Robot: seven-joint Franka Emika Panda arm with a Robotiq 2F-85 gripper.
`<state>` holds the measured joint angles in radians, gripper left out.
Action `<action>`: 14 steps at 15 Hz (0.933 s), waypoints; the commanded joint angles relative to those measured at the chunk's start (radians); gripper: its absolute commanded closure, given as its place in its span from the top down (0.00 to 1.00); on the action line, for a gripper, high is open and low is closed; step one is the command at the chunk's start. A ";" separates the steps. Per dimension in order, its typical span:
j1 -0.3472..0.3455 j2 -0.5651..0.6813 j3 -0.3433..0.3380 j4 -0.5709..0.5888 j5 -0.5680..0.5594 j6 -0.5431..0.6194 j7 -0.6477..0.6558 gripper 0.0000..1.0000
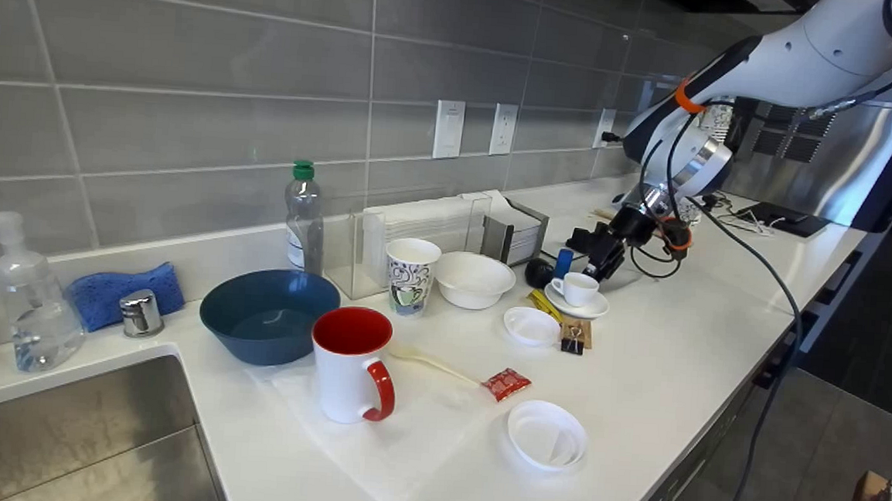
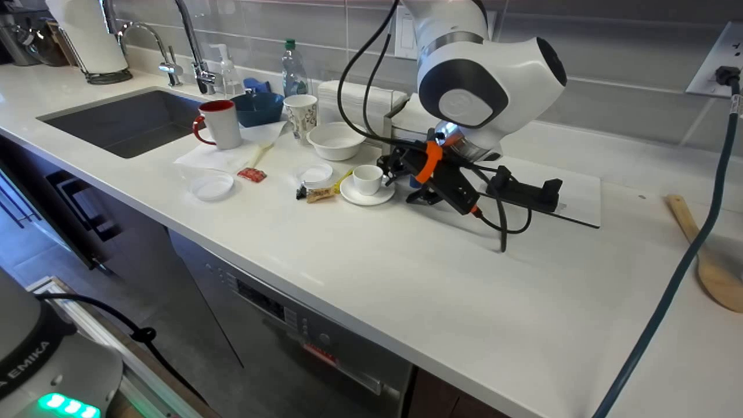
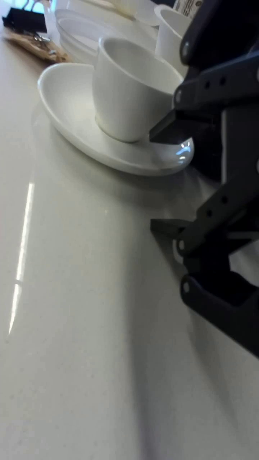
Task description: Move the white plate to the left
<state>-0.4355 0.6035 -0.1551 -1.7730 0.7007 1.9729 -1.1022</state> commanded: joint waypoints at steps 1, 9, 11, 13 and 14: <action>-0.007 0.020 0.022 0.036 -0.032 -0.049 0.023 0.59; -0.010 0.044 0.022 0.054 -0.075 -0.086 0.045 0.29; -0.014 0.051 0.024 0.064 -0.079 -0.103 0.045 0.32; -0.019 0.059 0.026 0.076 -0.077 -0.121 0.045 0.35; -0.019 0.063 0.025 0.081 -0.077 -0.128 0.046 0.34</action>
<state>-0.4364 0.6287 -0.1435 -1.7377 0.6530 1.8913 -1.0824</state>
